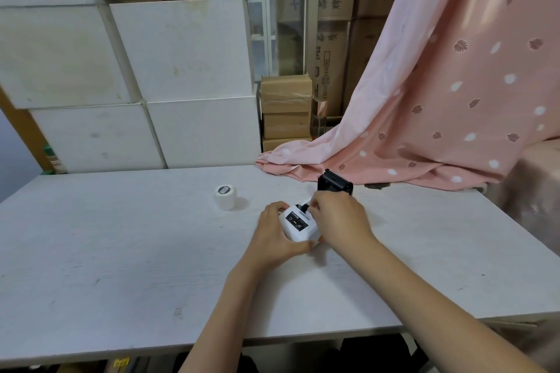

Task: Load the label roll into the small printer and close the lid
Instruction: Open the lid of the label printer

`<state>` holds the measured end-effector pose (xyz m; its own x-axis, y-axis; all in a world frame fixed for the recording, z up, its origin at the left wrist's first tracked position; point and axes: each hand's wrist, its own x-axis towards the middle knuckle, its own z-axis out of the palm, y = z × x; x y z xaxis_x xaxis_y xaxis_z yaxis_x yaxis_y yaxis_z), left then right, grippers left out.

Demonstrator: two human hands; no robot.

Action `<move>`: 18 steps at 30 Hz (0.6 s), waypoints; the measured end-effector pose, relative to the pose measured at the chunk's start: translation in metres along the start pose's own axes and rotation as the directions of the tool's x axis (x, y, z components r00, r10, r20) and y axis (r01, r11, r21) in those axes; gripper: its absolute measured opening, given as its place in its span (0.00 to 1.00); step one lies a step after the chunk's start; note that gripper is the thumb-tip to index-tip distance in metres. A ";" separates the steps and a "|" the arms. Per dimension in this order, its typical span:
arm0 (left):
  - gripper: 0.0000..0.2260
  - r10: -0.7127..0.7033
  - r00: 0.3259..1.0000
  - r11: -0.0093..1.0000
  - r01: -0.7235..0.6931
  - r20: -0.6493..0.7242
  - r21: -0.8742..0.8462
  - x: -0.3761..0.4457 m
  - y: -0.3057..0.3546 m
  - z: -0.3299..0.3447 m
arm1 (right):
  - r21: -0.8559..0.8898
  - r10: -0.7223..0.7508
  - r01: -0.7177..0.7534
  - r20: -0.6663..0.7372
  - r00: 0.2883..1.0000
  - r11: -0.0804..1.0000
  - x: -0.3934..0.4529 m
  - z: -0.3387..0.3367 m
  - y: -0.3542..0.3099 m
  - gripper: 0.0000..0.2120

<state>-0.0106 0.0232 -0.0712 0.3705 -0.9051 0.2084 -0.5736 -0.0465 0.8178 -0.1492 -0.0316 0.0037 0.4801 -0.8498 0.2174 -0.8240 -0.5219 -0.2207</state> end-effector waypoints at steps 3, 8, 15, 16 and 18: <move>0.35 -0.009 1.000 1.000 0.009 -0.012 -0.015 -0.001 0.000 0.001 | -0.150 -0.015 0.036 0.139 0.990 0.988 0.015 -0.001 -0.015 0.09; 0.35 0.000 1.000 1.000 -0.001 -0.023 -0.024 -0.001 0.000 0.001 | -0.225 0.061 -0.001 0.261 0.963 0.974 0.035 0.003 -0.021 0.16; 0.35 0.003 1.000 0.999 -0.004 -0.028 -0.032 0.000 -0.002 0.003 | -0.156 0.106 -0.061 0.293 0.950 0.986 0.043 0.005 -0.016 0.14; 0.35 -0.002 1.000 1.000 0.001 -0.028 -0.028 0.000 -0.003 0.003 | -0.136 0.107 -0.071 0.278 0.955 0.988 0.042 0.004 -0.015 0.13; 0.36 -0.007 0.999 1.000 0.007 -0.033 -0.027 0.000 -0.003 0.003 | -0.111 0.101 -0.077 0.225 0.969 0.991 0.039 0.002 -0.014 0.11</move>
<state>-0.0112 0.0220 -0.0750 0.3990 -0.8901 0.2202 -0.5512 -0.0410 0.8333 -0.1184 -0.0572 0.0136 0.4497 -0.8928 -0.0258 -0.8871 -0.4431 -0.1296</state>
